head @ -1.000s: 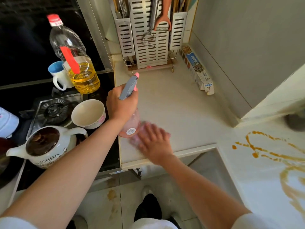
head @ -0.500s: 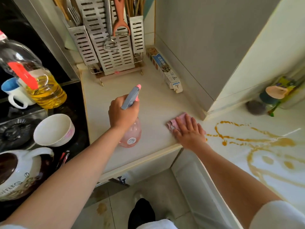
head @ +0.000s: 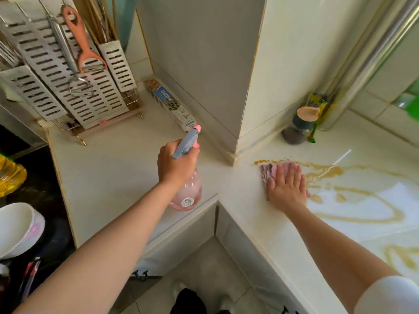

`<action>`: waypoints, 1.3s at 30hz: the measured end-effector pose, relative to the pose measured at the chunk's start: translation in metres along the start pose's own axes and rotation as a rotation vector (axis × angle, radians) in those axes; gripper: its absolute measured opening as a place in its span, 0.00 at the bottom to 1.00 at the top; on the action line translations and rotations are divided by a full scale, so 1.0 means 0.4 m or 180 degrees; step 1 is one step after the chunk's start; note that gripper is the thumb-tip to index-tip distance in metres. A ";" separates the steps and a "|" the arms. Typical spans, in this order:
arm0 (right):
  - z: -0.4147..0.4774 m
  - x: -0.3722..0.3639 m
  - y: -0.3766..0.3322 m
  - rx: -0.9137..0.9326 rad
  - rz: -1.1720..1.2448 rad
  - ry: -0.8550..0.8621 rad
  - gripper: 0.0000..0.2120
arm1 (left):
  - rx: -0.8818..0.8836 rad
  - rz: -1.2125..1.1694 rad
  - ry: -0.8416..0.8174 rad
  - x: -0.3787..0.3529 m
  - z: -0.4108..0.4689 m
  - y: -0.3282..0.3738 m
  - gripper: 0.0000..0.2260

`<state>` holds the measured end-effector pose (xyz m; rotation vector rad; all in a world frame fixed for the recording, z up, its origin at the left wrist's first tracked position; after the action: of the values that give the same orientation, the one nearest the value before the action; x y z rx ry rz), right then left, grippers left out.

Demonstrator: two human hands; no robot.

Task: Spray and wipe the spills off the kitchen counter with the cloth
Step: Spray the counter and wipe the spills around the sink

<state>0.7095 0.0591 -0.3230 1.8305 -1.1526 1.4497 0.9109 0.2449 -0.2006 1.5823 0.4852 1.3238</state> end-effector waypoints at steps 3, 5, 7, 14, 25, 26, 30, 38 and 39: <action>0.009 0.000 0.042 0.0260 -0.0132 0.0201 0.29 | -0.0097 -0.0090 -0.0255 -0.050 -0.008 0.022 0.26; -0.018 -0.022 0.020 0.0787 -0.0198 0.0265 0.33 | -0.0160 -0.0053 -0.0420 -0.084 -0.013 0.037 0.26; -0.037 -0.047 -0.010 0.1292 -0.0221 0.0220 0.39 | -0.0173 -0.0074 -0.0550 -0.115 -0.019 0.048 0.26; 0.069 -0.024 -0.077 0.1358 -0.0099 0.0343 0.31 | -0.0441 -0.0203 -0.0918 -0.210 -0.014 0.080 0.26; 0.112 0.015 0.103 -0.0813 0.0524 0.0503 0.28 | -0.0859 -0.0275 -0.1442 -0.331 -0.006 0.121 0.23; 0.095 0.006 0.088 -0.0948 0.0563 0.0579 0.28 | -0.0896 -0.0254 -0.1454 -0.341 -0.009 0.123 0.24; 0.010 -0.030 -0.004 0.0092 0.0419 0.0409 0.29 | -0.0925 -0.0169 -0.1479 -0.379 -0.011 0.139 0.22; -0.108 -0.058 0.126 0.0203 0.0256 0.0597 0.30 | -0.0976 -0.0109 -0.1921 -0.445 -0.016 0.184 0.23; -0.123 -0.057 0.169 -0.0125 0.0317 0.0633 0.30 | -0.0927 -0.0150 -0.1940 -0.448 -0.017 0.189 0.24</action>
<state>0.6252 0.0726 -0.3375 1.5817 -1.1770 1.6127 0.8254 0.0724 -0.2285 1.6111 -0.0472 0.7716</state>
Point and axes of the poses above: each hand's wrist, its own z-axis towards the middle knuckle, its own x-axis out of the back of the hand, y = z × x, the point moved 1 cm from there along z, towards the middle knuckle, and after that the axes turned 1 degree about x, right-handed, at the moved point
